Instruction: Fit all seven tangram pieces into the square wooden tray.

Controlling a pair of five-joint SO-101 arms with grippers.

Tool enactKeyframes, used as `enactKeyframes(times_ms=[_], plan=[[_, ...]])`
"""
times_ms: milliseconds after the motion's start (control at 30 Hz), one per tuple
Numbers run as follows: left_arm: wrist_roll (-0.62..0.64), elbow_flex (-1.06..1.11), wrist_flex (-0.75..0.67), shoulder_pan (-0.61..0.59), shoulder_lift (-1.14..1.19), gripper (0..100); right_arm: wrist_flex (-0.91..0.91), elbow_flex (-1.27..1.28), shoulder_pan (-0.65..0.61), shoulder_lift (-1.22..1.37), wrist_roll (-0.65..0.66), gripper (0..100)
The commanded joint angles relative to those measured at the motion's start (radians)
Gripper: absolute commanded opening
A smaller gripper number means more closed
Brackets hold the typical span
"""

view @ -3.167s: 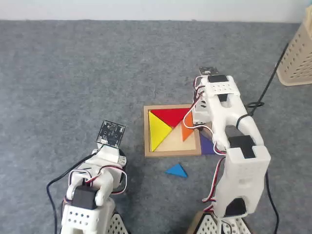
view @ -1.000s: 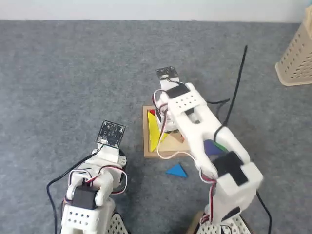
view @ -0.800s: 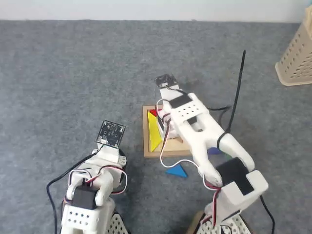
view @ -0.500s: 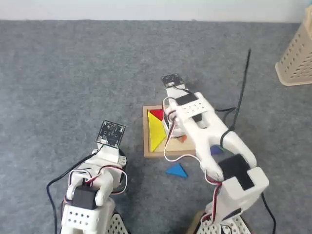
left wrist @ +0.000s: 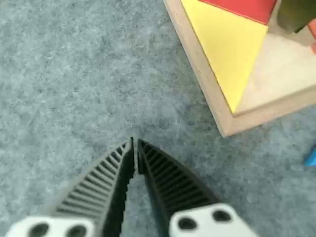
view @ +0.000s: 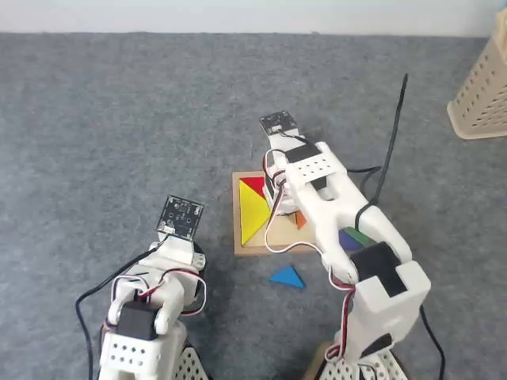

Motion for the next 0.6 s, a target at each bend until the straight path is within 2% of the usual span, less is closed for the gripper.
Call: enactKeyframes(times_ms=[0,100,167,400,567], plan=[[0.006,-0.018,0.006,-0.003,-0.02,1,0.07,-0.043,0.015,-0.173,0.021,4.1],[0.006,-0.018,0.006,-0.003,-0.02,1,0.173,-0.041,0.015,-0.283,0.034,10.8],[0.006,-0.018,0.006,-0.003,-0.02,1,0.2,-0.028,0.019,-0.312,0.06,11.4],[0.006,-0.018,0.006,-0.003,-0.02,1,0.039,0.058,0.137,-0.183,0.068,7.4],[0.006,-0.018,0.006,-0.003,-0.02,1,-0.041,0.057,0.157,-0.09,0.087,7.2]])
